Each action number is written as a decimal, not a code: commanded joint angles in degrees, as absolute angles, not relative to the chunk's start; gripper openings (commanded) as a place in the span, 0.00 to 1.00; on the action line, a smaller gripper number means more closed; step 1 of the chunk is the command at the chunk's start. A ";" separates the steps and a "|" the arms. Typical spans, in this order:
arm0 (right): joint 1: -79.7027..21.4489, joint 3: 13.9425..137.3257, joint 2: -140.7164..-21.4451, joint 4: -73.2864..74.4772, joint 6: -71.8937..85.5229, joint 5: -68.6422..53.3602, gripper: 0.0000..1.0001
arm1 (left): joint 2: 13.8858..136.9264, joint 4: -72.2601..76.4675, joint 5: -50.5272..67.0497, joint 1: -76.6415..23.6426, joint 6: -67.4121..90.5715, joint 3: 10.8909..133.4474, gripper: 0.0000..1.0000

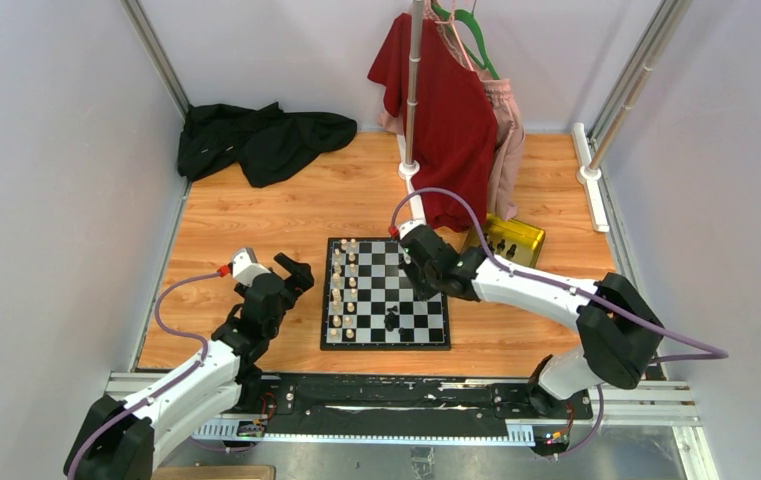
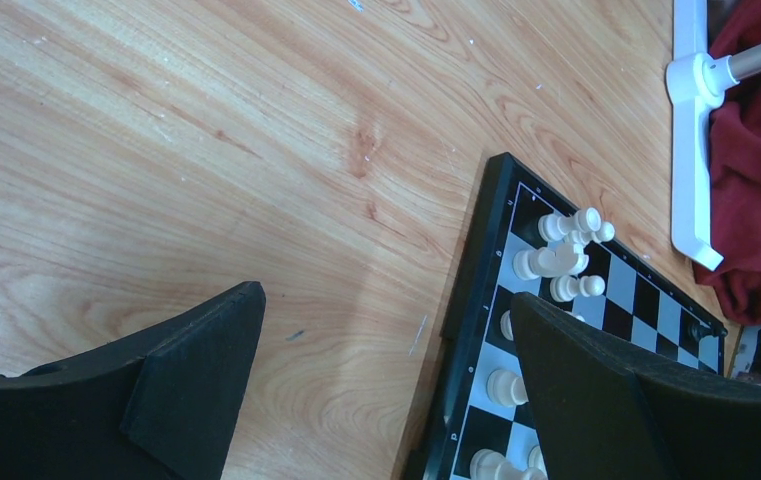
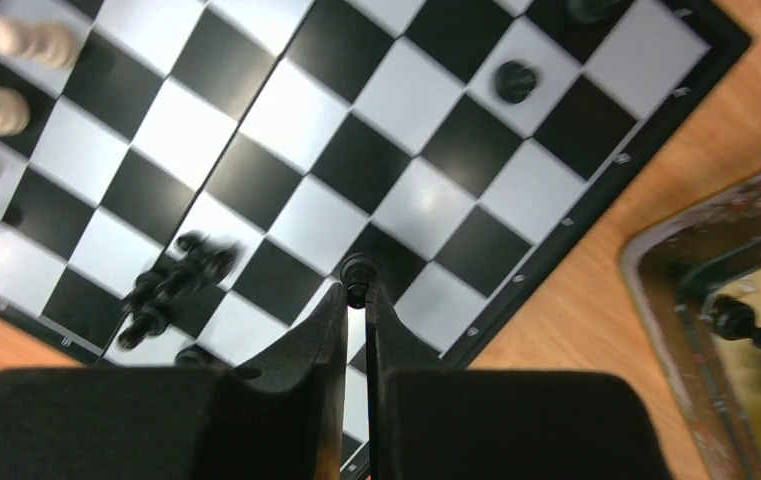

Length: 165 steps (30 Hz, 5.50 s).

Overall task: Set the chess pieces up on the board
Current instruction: Pick up the chess piece from the chessboard, then place the chess piece on the chessboard, then pick up the chess piece from the chessboard, then place the chess piece on the chessboard.

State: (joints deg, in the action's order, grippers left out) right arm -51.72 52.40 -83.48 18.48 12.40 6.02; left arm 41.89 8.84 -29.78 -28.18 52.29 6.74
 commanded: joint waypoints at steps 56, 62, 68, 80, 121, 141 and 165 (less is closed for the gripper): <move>-40.34 65.04 -97.14 22.15 7.29 2.14 0.34 | 42.85 9.17 -31.20 -27.77 51.77 6.65 1.00; -40.98 64.67 -93.58 23.27 7.00 2.62 0.37 | 42.55 9.14 -30.97 -27.77 51.81 6.59 1.00; -45.54 61.52 -88.36 25.34 7.75 3.85 0.37 | 42.41 9.12 -31.00 -27.77 51.86 6.33 1.00; -59.96 51.54 -77.01 24.73 10.37 1.73 0.37 | 42.57 9.23 -30.76 -27.77 51.88 6.33 1.00; -63.19 50.49 -85.57 18.33 9.87 -4.52 0.30 | 42.98 9.74 -31.07 -27.77 51.77 6.10 1.00; -61.24 51.32 -81.19 24.00 10.71 5.36 0.00 | 42.46 9.62 -30.81 -27.77 51.68 5.77 1.00; -46.35 60.79 -93.63 23.94 5.39 3.95 0.00 | 42.40 9.67 -30.86 -27.77 51.42 5.71 1.00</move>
State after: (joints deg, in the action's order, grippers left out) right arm -47.81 58.35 -92.38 23.62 6.94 5.28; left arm 42.74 8.86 -29.78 -28.18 52.21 6.31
